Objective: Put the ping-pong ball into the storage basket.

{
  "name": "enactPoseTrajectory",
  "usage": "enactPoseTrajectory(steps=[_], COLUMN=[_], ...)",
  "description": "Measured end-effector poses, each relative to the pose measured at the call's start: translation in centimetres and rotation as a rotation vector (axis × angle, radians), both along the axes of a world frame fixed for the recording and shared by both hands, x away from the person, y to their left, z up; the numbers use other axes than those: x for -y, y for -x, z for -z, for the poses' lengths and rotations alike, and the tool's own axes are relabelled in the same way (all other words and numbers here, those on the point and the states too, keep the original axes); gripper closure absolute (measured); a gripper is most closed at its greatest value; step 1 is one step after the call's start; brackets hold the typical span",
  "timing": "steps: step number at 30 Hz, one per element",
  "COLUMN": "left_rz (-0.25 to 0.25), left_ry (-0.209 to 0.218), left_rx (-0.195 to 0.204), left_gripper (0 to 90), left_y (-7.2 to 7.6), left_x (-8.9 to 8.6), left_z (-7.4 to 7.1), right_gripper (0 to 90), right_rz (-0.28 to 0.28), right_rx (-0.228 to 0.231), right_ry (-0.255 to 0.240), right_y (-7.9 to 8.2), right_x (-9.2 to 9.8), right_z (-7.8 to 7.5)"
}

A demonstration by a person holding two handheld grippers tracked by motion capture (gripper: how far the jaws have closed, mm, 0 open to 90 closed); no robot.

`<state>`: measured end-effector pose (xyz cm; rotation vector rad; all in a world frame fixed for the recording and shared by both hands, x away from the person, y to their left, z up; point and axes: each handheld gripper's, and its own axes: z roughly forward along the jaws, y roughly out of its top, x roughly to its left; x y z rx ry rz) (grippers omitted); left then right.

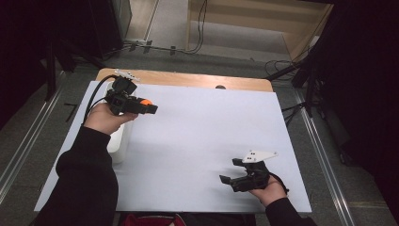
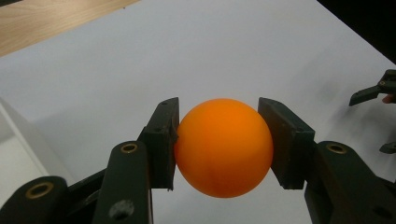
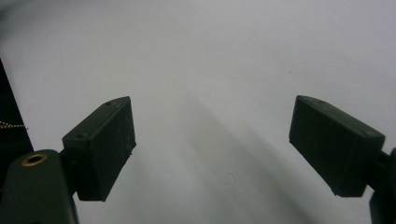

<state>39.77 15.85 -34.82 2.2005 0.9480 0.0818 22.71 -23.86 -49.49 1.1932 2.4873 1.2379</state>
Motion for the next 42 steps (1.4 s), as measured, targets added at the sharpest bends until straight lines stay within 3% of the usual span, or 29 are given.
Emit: enactPoseTrajectory(steps=[8, 16, 25, 32, 42], left_rz=[-0.02, -0.087, -0.128, -0.183, -0.245], left_ry=[0.005, 0.007, 0.01, 0.007, 0.013], left_rx=[0.001, 0.007, 0.016, 0.027, 0.034], left_gripper=[50.9, 50.9, 50.9, 50.9, 50.9], left_y=[-0.1, -0.3, -0.2, -0.3, -0.6], left_x=[-1.0, -3.1, -4.7, -6.3, -8.8], left_z=[0.2, 0.0, -0.3, -0.3, 0.0], right_gripper=[13.2, 13.2, 13.2, 13.2, 13.2], right_rz=[-0.015, -0.039, -0.067, -0.056, -0.029], right_rx=[0.011, 0.016, 0.021, 0.029, 0.006], right_ry=[-0.004, 0.015, -0.012, -0.022, -0.013], right_y=[0.0, -0.1, 0.1, 0.0, -0.1], right_x=[-0.3, -0.4, -0.5, -0.3, -0.1], right_z=[0.0, 0.1, -0.1, -0.1, 0.0])
